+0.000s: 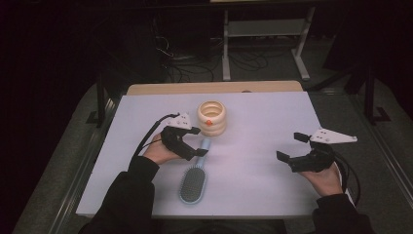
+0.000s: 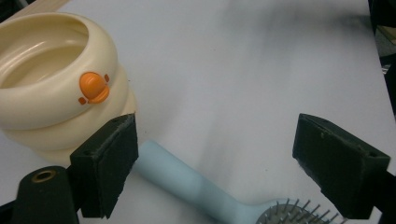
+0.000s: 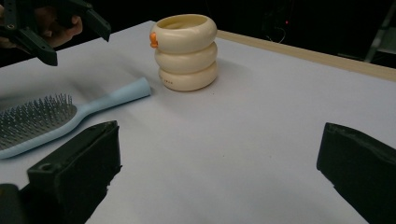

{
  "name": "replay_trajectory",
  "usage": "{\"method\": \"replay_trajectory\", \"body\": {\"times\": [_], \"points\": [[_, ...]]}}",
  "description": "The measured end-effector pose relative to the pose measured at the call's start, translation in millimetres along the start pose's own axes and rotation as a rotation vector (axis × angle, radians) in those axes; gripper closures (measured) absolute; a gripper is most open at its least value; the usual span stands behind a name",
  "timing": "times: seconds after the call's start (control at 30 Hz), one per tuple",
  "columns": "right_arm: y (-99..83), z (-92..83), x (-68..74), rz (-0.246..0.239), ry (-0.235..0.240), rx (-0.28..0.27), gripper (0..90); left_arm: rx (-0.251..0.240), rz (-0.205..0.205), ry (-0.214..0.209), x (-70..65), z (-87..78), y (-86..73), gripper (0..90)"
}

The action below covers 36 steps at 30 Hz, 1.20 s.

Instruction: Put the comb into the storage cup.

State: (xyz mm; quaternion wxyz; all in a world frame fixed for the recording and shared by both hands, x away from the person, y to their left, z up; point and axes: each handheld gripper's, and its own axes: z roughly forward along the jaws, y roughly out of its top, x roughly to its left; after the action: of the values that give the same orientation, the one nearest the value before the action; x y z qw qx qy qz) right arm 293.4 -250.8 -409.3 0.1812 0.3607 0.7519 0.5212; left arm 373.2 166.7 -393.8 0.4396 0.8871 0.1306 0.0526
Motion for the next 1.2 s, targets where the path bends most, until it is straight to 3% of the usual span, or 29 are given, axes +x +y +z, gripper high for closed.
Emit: {"method": "replay_trajectory", "body": {"times": [0.37, 0.7, 1.03, 1.17, 1.2], "points": [[-0.3, -0.3, -1.1, 0.013, 0.020, -0.008, 0.0, 0.031, 0.007, -0.036, 0.5, 15.9, 2.8, 28.1], [-0.6, 1.8, 0.3, 0.002, 0.023, 0.009, 0.0, 0.056, 0.015, -0.047, 4.2, 26.2, 0.2, 51.1], [-0.9, 2.4, 0.8, 0.002, 0.025, 0.016, 0.0, 0.111, 0.035, -0.040, 8.1, 38.5, -2.5, 67.7], [-0.9, 2.5, 0.8, 0.001, 0.026, 0.017, 0.0, 0.144, 0.035, -0.061, 8.2, 46.2, -2.8, 76.8], [-0.9, 2.6, 0.7, 0.001, 0.026, 0.018, 0.0, 0.158, 0.034, -0.063, 8.8, 49.9, -3.1, 82.5]]}}
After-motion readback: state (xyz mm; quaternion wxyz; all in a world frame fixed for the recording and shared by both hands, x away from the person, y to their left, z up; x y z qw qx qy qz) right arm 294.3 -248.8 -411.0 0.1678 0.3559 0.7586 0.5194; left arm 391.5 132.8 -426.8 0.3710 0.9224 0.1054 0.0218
